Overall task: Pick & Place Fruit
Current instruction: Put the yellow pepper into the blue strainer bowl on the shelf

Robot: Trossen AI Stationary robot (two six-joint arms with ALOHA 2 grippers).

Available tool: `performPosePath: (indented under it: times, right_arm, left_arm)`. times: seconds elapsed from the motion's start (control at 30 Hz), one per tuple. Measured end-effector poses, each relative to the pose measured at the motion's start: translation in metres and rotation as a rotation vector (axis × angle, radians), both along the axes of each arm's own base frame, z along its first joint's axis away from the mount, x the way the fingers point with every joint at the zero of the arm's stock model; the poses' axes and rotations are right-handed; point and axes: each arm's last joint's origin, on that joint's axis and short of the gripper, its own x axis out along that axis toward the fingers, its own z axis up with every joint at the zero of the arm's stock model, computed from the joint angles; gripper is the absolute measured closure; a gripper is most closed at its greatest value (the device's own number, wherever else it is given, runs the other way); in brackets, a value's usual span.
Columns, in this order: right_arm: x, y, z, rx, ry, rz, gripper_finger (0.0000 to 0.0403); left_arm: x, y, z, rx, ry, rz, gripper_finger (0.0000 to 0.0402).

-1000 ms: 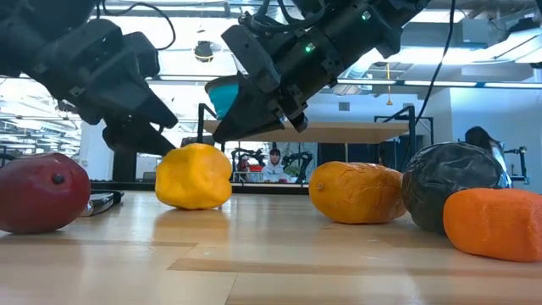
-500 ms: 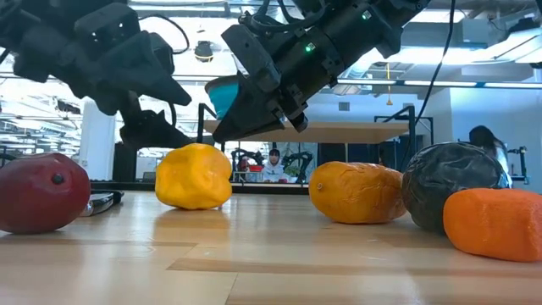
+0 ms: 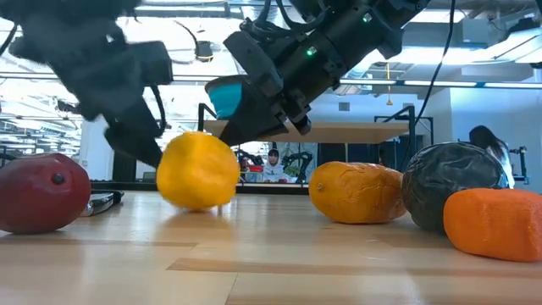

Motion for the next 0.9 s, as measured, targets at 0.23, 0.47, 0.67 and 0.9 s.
performPosePath:
  times: [0.23,0.47,0.67,0.9]
  right_arm:
    - [-0.009,0.018,0.002,0.006,0.051,0.054,0.0403]
    - [-0.032,0.02,0.01,-0.048,0.232,0.082,0.0403]
    - [-0.035,0.034,0.015,-0.052,0.235,0.289,0.0403]
    - [-0.029,0.044,0.003,-0.036,0.208,0.423,0.0403]
  left_arm:
    - [-0.013,-0.04,0.007,0.024,-0.049,0.097,0.0034]
    - [-0.022,-0.061,0.002,0.059,-0.108,0.137,0.0034]
    - [-0.012,-0.074,-0.01,0.014,-0.155,0.123,0.0034]
    - [0.011,-0.102,-0.016,0.084,-0.156,0.029,0.0035]
